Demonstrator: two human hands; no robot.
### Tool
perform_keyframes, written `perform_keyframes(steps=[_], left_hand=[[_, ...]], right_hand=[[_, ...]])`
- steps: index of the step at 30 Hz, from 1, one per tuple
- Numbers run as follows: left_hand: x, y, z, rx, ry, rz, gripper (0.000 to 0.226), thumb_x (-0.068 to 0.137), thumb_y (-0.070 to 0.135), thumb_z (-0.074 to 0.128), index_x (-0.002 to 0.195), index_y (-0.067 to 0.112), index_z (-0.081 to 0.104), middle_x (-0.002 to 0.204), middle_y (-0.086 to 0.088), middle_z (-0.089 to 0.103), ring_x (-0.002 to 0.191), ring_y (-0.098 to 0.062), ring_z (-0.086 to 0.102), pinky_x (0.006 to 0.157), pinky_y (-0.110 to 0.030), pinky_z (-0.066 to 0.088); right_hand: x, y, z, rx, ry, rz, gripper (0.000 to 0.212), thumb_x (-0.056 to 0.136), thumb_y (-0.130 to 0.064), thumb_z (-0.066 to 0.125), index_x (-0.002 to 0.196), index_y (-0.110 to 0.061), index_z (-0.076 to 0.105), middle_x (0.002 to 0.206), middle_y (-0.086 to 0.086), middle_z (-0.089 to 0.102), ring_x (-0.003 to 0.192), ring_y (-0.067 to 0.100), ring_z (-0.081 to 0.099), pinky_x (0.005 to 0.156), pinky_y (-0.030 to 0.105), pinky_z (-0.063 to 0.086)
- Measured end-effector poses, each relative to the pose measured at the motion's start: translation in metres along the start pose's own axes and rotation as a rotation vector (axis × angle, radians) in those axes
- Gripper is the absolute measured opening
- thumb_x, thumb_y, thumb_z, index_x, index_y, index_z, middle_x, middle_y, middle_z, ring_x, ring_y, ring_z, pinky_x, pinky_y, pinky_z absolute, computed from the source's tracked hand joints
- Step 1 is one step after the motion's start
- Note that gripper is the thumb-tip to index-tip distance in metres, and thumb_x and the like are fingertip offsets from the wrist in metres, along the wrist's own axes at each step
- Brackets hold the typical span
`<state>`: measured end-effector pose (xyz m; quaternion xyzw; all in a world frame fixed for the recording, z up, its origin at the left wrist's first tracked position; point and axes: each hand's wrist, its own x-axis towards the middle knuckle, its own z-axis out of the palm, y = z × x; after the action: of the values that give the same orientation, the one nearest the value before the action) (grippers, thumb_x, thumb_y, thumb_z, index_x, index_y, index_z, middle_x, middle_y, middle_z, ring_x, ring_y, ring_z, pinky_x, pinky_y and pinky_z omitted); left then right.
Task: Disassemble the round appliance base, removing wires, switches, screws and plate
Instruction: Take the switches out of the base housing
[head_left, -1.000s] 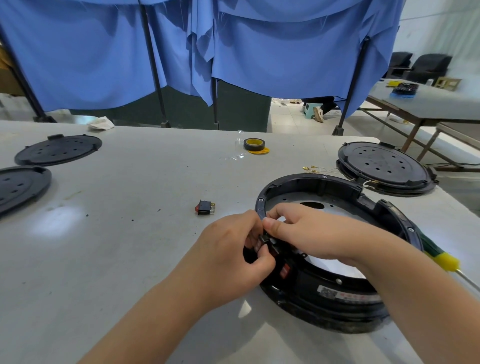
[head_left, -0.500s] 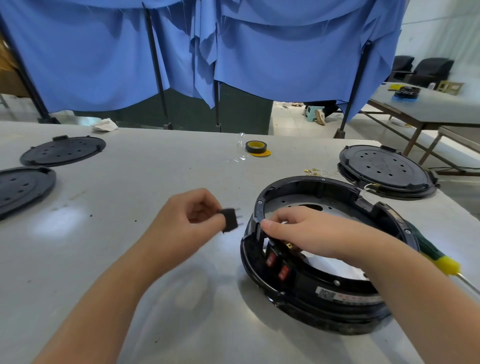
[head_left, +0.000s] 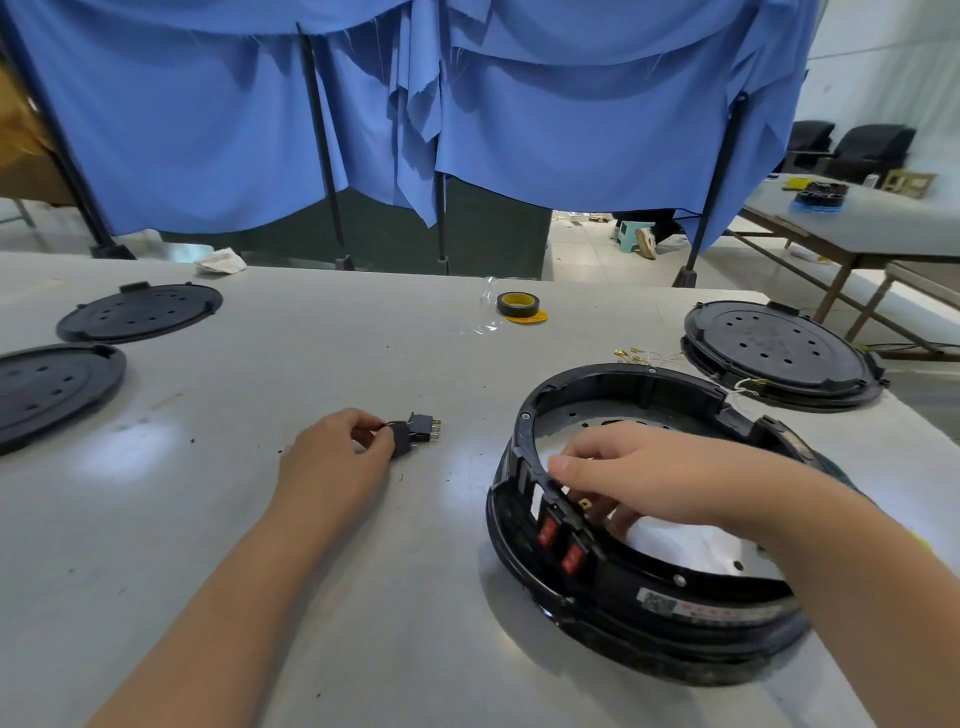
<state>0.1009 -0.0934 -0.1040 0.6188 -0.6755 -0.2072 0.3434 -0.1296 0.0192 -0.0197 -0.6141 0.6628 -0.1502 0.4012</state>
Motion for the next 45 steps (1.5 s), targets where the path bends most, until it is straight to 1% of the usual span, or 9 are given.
perform_keyframes(steps=[2, 4, 8, 12, 15, 20, 29, 39, 45], left_hand=[[0.001, -0.001, -0.001, 0.082, 0.041, 0.032, 0.022, 0.09, 0.031, 0.057, 0.108, 0.021, 0.062, 0.097, 0.006, 0.061, 0.086, -0.02, 0.056, 0.091, -0.043, 0.045], [-0.002, 0.004, -0.004, 0.097, 0.102, 0.088, 0.027, 0.09, 0.031, 0.058, 0.114, 0.019, 0.059, 0.1, 0.005, 0.057, 0.088, -0.02, 0.055, 0.09, -0.043, 0.045], [-0.022, 0.033, -0.016, -0.106, 0.022, 0.266, 0.003, 0.084, 0.029, 0.066, 0.082, 0.027, 0.065, 0.077, 0.012, 0.064, 0.065, -0.006, 0.055, 0.062, -0.019, 0.043], [-0.054, 0.062, -0.023, -0.213, -0.341, 0.413, 0.018, 0.072, 0.044, 0.072, 0.069, 0.028, 0.066, 0.068, 0.013, 0.067, 0.06, -0.007, 0.057, 0.058, -0.024, 0.046], [-0.067, 0.071, -0.022, -0.197, -0.459, 0.489, 0.023, 0.068, 0.048, 0.074, 0.071, 0.027, 0.067, 0.068, 0.015, 0.066, 0.065, -0.004, 0.06, 0.057, -0.019, 0.044], [-0.073, 0.071, -0.015, -0.169, -0.456, 0.567, 0.014, 0.074, 0.033, 0.076, 0.073, 0.025, 0.065, 0.07, 0.014, 0.065, 0.069, -0.003, 0.06, 0.061, -0.01, 0.039], [-0.08, 0.071, -0.008, -0.03, -0.355, 0.69, 0.023, 0.076, 0.047, 0.06, 0.077, 0.024, 0.058, 0.065, 0.015, 0.052, 0.074, -0.005, 0.052, 0.062, -0.011, 0.036], [-0.072, 0.071, -0.005, 0.008, -0.341, 0.716, 0.019, 0.082, 0.041, 0.054, 0.075, 0.023, 0.052, 0.066, 0.012, 0.05, 0.07, -0.009, 0.05, 0.06, -0.02, 0.039], [-0.072, 0.069, -0.004, -0.004, -0.323, 0.729, 0.016, 0.082, 0.037, 0.055, 0.076, 0.023, 0.053, 0.066, 0.009, 0.049, 0.069, -0.014, 0.051, 0.057, -0.022, 0.039]], right_hand=[[-0.004, 0.0, -0.008, 0.049, -0.036, 0.004, 0.024, 0.097, -0.033, 0.05, 0.099, -0.013, 0.065, 0.087, 0.006, 0.069, 0.071, 0.01, 0.066, 0.065, 0.023, 0.056], [-0.008, 0.001, -0.015, 0.091, -0.059, -0.007, 0.017, 0.095, -0.025, 0.055, 0.098, -0.012, 0.065, 0.078, -0.001, 0.069, 0.063, 0.001, 0.065, 0.049, 0.012, 0.046], [-0.011, 0.003, -0.021, 0.069, -0.073, -0.033, 0.015, 0.091, -0.025, 0.062, 0.09, -0.011, 0.068, 0.065, -0.009, 0.069, 0.054, -0.004, 0.061, 0.042, 0.007, 0.039], [-0.01, 0.005, -0.019, 0.055, -0.114, -0.038, 0.016, 0.091, -0.024, 0.061, 0.083, -0.011, 0.067, 0.06, -0.011, 0.066, 0.052, -0.004, 0.059, 0.044, 0.008, 0.04], [-0.008, 0.006, -0.018, 0.067, -0.133, -0.044, 0.018, 0.092, -0.023, 0.061, 0.081, -0.01, 0.067, 0.059, -0.009, 0.064, 0.052, -0.001, 0.058, 0.047, 0.01, 0.042], [-0.006, 0.007, -0.016, 0.077, -0.13, -0.038, 0.019, 0.092, -0.021, 0.061, 0.08, -0.008, 0.067, 0.056, -0.009, 0.063, 0.051, 0.0, 0.056, 0.051, 0.013, 0.044], [-0.003, 0.007, -0.01, 0.1, -0.103, -0.049, 0.024, 0.09, -0.021, 0.063, 0.068, -0.012, 0.063, 0.066, 0.006, 0.059, 0.062, 0.017, 0.052, 0.069, 0.028, 0.046], [0.006, 0.009, -0.008, 0.241, -0.042, -0.039, 0.022, 0.09, -0.016, 0.062, 0.071, -0.005, 0.061, 0.061, 0.004, 0.054, 0.049, 0.006, 0.049, 0.055, 0.019, 0.045], [0.007, 0.01, -0.006, 0.215, -0.007, 0.004, 0.024, 0.094, -0.028, 0.057, 0.091, -0.006, 0.064, 0.075, 0.001, 0.062, 0.062, 0.007, 0.056, 0.056, 0.017, 0.049]])
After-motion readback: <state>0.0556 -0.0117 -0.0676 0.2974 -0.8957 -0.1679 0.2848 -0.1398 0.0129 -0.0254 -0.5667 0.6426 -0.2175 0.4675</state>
